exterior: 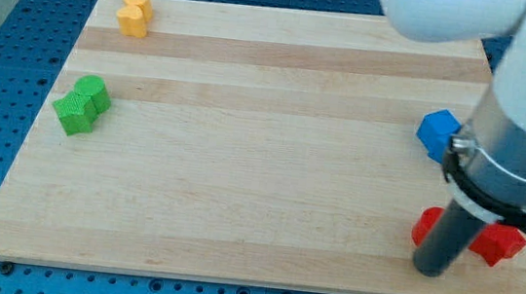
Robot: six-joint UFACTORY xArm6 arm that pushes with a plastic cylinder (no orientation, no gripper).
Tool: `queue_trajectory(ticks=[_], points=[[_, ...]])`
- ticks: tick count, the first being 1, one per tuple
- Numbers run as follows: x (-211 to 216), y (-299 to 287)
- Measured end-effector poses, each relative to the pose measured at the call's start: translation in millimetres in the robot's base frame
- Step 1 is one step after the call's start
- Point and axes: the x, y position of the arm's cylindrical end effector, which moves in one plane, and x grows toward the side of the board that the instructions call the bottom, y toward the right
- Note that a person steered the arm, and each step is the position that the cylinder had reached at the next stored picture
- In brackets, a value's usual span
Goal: Push the red star along with the red circle towards left
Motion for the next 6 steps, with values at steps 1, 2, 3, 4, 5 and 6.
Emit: queue_trajectory(ticks=[1,2,3,4,5,6], points=[[8.6,30.4],[11.2,73.8],[9.3,117.6],[-11.1,122.2],[-37.2,101.7],[-39.2,45.9]])
